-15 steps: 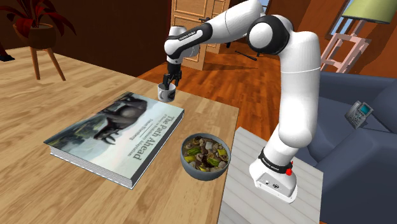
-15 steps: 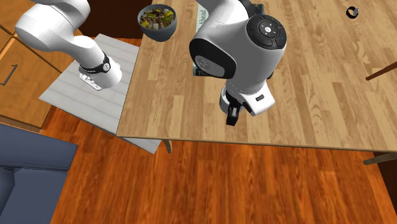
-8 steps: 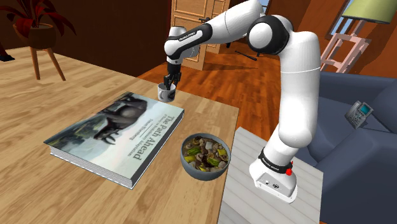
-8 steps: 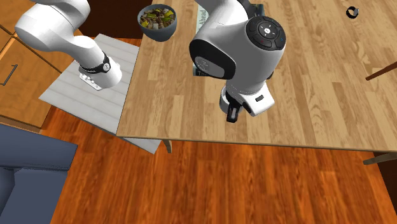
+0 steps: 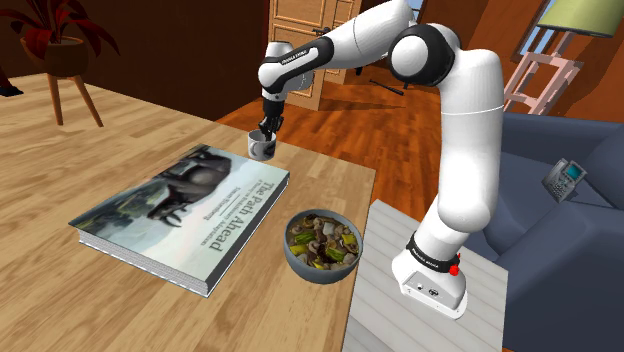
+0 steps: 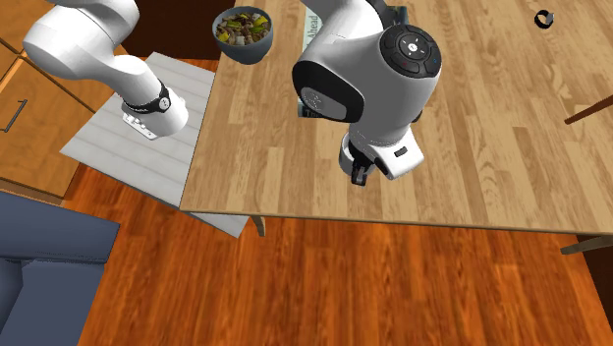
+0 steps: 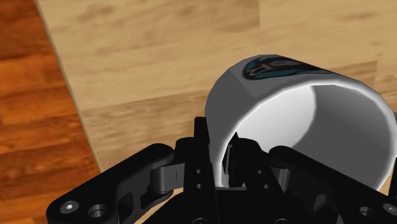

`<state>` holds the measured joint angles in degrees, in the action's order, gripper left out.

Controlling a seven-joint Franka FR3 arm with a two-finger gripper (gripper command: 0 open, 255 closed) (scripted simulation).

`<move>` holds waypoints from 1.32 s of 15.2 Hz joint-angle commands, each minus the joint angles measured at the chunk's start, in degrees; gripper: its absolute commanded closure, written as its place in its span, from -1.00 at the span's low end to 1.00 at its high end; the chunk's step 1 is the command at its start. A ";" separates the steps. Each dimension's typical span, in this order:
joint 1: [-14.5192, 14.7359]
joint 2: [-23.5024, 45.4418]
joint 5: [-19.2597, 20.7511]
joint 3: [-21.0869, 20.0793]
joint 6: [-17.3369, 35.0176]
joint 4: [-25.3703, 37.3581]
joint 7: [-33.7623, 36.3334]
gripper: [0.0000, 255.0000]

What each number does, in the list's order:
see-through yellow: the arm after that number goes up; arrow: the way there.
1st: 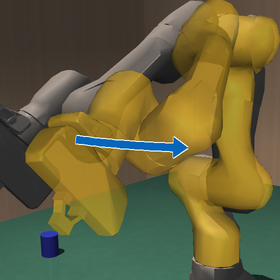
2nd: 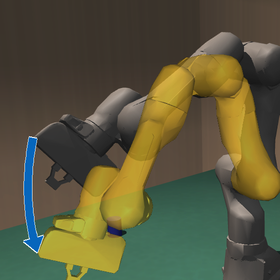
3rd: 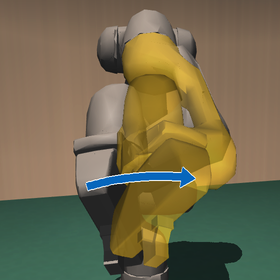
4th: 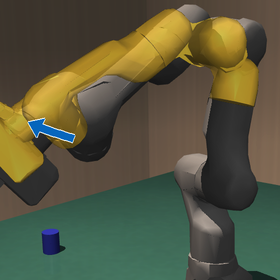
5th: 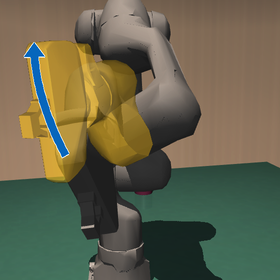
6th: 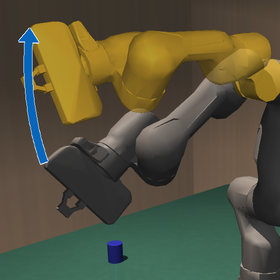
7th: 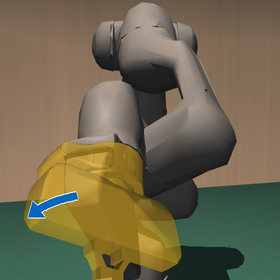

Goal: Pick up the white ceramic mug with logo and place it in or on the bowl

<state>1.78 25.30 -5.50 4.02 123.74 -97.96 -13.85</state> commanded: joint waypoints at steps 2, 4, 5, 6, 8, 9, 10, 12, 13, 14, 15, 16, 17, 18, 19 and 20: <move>0.02 -0.34 0.06 0.02 -0.63 0.27 0.06 1.00; 0.04 -1.02 0.16 0.07 -1.89 0.85 0.18 1.00; 0.04 -1.32 0.21 0.09 -2.53 1.19 0.23 1.00; 0.05 -1.63 0.26 0.11 -3.17 1.52 0.28 1.00; 0.06 -2.22 0.35 0.15 -4.46 2.23 0.39 1.00; 0.06 -2.50 0.40 0.16 -5.11 2.61 0.45 1.00; 0.07 -2.77 0.44 0.18 -5.77 2.99 0.50 1.00; 0.07 -3.28 0.53 0.21 -7.10 3.82 0.60 1.00; 0.07 -3.52 0.57 0.23 -7.76 4.25 0.65 1.00; 0.08 -3.74 0.61 0.24 -8.44 4.70 0.70 1.00; 0.08 -3.96 0.65 0.25 -9.12 5.16 0.75 1.00; 0.07 -4.16 0.68 0.27 -9.80 5.64 0.80 1.00; 0.07 -4.38 0.72 0.28 -10.48 6.11 0.85 1.00; 0.07 -4.54 0.75 0.29 -11.18 6.65 0.90 1.00; 0.07 -4.71 0.78 0.30 -11.87 7.17 0.94 1.00; 0.06 -4.87 0.81 0.31 -12.57 7.71 0.99 1.00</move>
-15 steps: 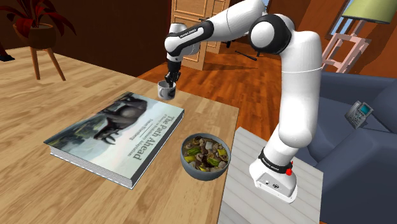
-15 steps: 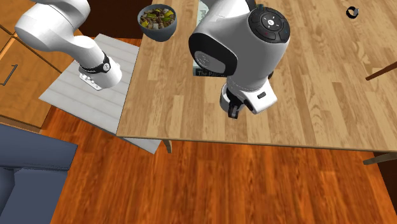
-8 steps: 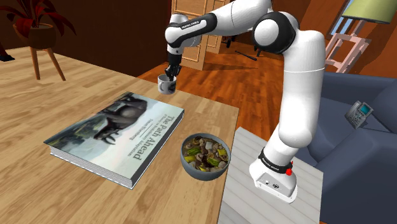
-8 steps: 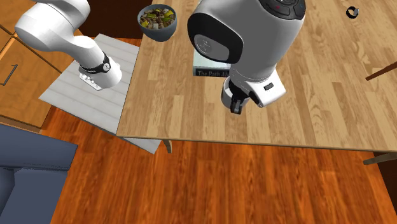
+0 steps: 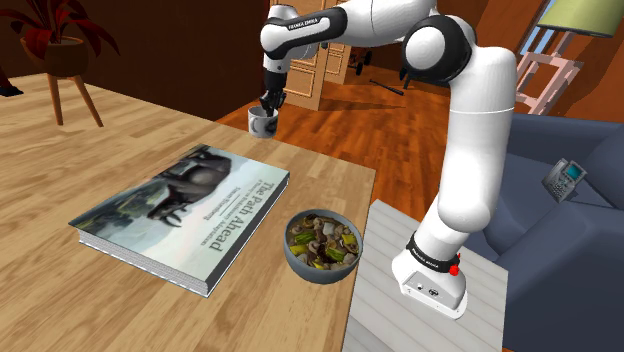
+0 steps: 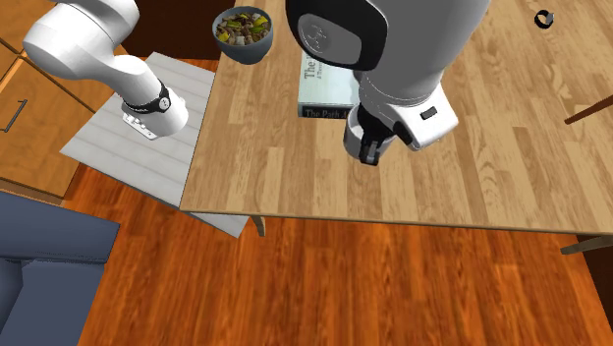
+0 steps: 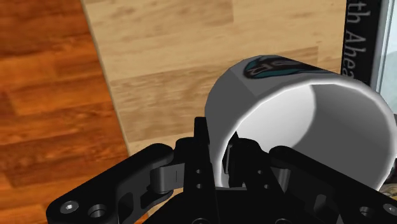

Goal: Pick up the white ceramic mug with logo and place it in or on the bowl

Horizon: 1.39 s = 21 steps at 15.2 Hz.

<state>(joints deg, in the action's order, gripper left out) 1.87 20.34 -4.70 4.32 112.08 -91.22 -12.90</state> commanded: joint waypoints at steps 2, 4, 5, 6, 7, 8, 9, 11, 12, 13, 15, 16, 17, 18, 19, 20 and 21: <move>-0.04 -0.19 0.07 0.03 -2.32 2.11 0.13 1.00; -0.05 -0.43 0.12 0.05 -3.76 3.31 0.22 1.00; -0.06 -0.53 0.14 0.06 -4.48 3.94 0.26 1.00; -0.07 -0.61 0.17 0.07 -5.21 4.59 0.30 1.00; -0.08 -0.68 0.19 0.08 -5.95 5.25 0.35 1.00; -0.09 -0.74 0.20 0.08 -6.69 5.94 0.39 1.00; -0.10 -0.79 0.22 0.09 -7.44 6.64 0.43 1.00; -0.13 -0.84 0.25 0.10 -8.96 8.11 0.51 1.00; -0.15 -0.84 0.26 0.11 -9.73 8.88 0.55 1.00; -0.16 -0.84 0.27 0.11 -10.49 9.64 0.59 1.00; 0.36 -3.30 0.49 -0.04 -9.70 6.43 1.19 1.00; 0.88 -5.68 0.70 -0.20 -8.70 3.09 1.79 1.00; 1.37 -7.98 0.90 -0.40 -7.80 -0.07 2.43 1.00; 1.85 -10.21 1.10 -0.63 -6.99 -3.06 3.09 1.00; 2.29 -12.38 1.27 -0.89 -6.27 -5.91 3.78 1.00; 2.73 -14.49 1.43 -1.17 -5.62 -8.64 4.49 1.00; 3.15 -16.57 1.57 -1.48 -5.04 -11.24 5.21 1.00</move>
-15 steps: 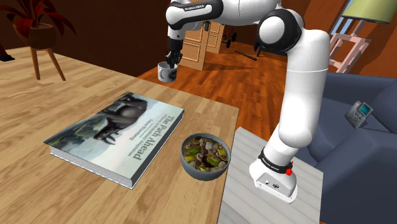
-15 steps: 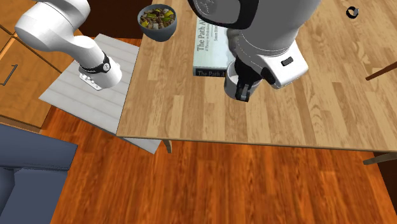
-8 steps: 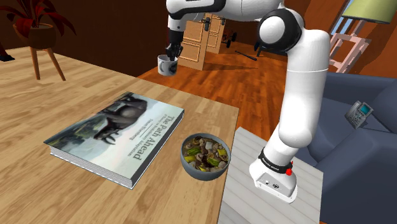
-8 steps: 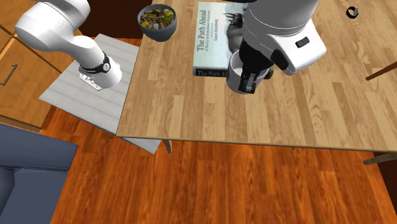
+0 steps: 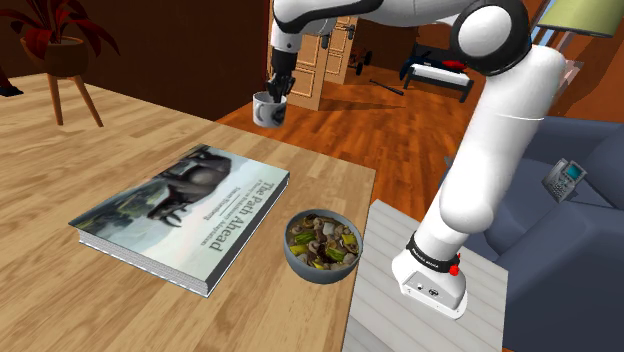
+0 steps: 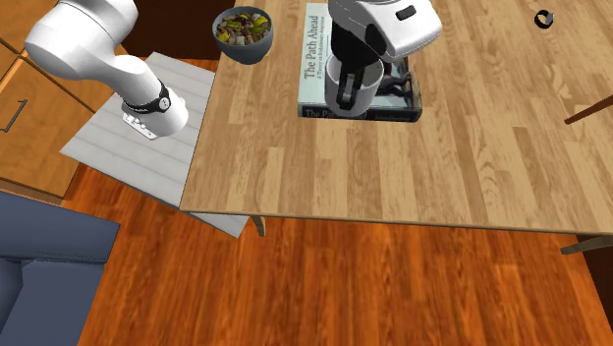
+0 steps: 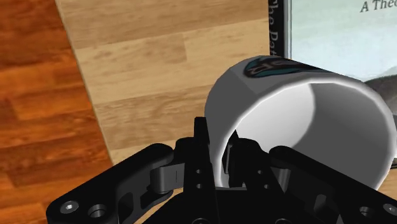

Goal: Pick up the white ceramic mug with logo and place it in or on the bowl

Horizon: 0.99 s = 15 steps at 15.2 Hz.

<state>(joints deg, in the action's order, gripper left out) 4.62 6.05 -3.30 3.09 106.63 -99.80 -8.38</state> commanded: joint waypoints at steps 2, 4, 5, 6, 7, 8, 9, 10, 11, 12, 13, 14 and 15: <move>1.20 -6.30 0.38 -0.95 1.37 -7.56 2.20 1.00; 1.95 -10.21 0.49 -1.75 2.08 -12.10 3.75 1.00; 2.33 -12.12 0.50 -2.18 2.35 -14.24 4.55 1.00; 2.69 -14.01 0.48 -2.63 2.56 -16.31 5.35 1.00; 3.05 -15.88 0.42 -3.12 2.72 -18.30 6.16 1.00; 3.42 -17.73 0.33 -3.61 2.83 -20.22 6.99 1.00; 3.78 -19.56 0.20 -4.15 2.89 -22.07 7.81 1.00; 4.16 -21.37 0.03 -4.68 2.90 -23.86 8.65 1.00; 4.55 -23.17 -0.17 -5.24 2.87 -25.57 9.50 1.00; 4.94 -24.96 -0.42 -5.82 2.78 -27.23 10.36 1.00; 5.36 -26.72 -0.70 -6.42 2.65 -28.81 11.23 1.00; 5.80 -28.47 -1.01 -7.03 2.48 -30.34 12.11 1.00; 6.25 -30.21 -1.37 -7.65 2.26 -31.79 13.00 1.00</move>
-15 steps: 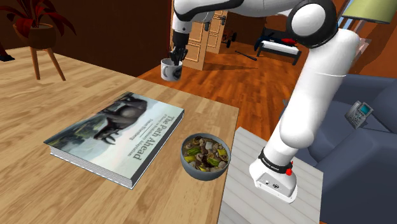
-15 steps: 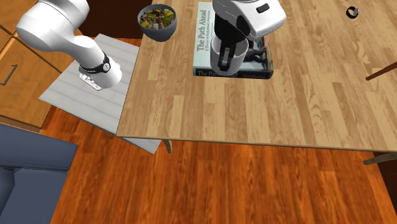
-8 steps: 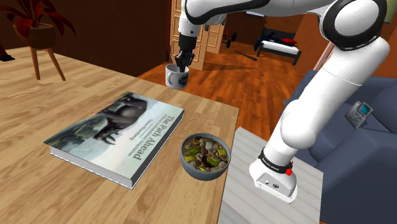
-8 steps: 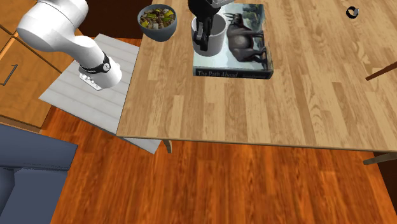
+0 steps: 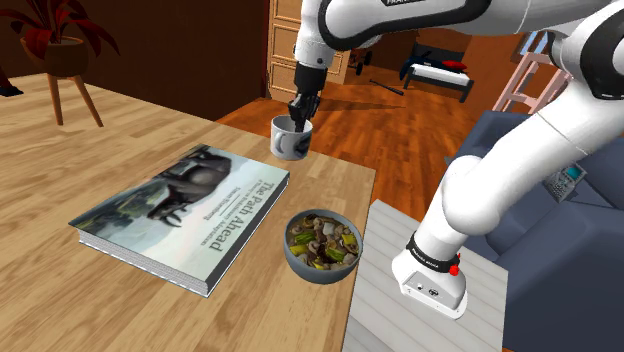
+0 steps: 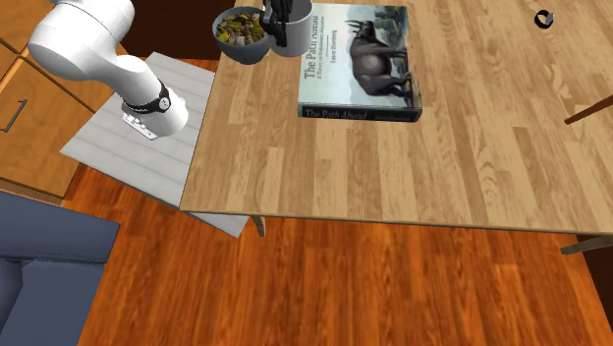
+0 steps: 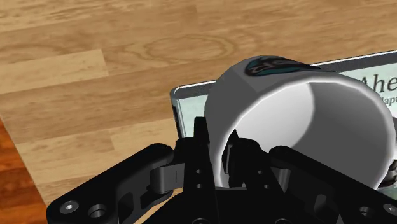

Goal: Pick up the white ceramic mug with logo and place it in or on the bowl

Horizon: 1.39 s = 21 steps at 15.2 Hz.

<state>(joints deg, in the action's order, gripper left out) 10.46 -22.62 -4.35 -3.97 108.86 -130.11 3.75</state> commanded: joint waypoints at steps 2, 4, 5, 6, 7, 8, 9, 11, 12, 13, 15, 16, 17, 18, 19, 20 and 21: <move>1.36 -4.96 -1.15 -1.92 -0.54 -4.21 2.69 1.00; 2.38 -8.29 -2.14 -3.33 -1.26 -6.68 4.56 1.00; 2.95 -9.92 -2.69 -4.06 -1.67 -7.82 5.53 1.00; 3.53 -11.53 -3.27 -4.80 -2.11 -8.89 6.52 1.00; 4.14 -13.10 -3.88 -5.57 -2.59 -9.90 7.53 1.00; 4.78 -14.65 -4.53 -6.35 -3.09 -10.84 8.57 1.00; 5.43 -16.16 -5.21 -7.16 -3.62 -11.71 9.62 1.00; 6.83 -19.05 -6.66 -8.84 -4.74 -13.25 11.81 1.00; 7.56 -20.43 -7.43 -9.71 -5.32 -13.92 12.95 1.00; 8.31 -21.76 -8.22 -10.60 -5.91 -14.51 14.11 1.00; 9.86 -24.25 -9.88 -12.45 -7.11 -15.50 16.51 1.00; 10.65 -25.40 -10.75 -13.41 -7.71 -15.89 17.75 1.00; 11.85 -27.01 -12.08 -14.88 -8.60 -16.33 19.65 1.00; 11.93 -27.05 -12.25 -15.05 -7.87 -17.11 19.60 1.00; 12.02 -27.08 -12.43 -15.23 -7.13 -17.88 19.56 1.00; 12.10 -27.09 -12.61 -15.41 -6.38 -18.64 19.50 1.00; 12.18 -27.09 -12.79 -15.59 -5.63 -19.39 19.45 1.00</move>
<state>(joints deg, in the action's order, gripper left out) 22.44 -49.45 -16.85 -19.31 102.64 -148.70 23.09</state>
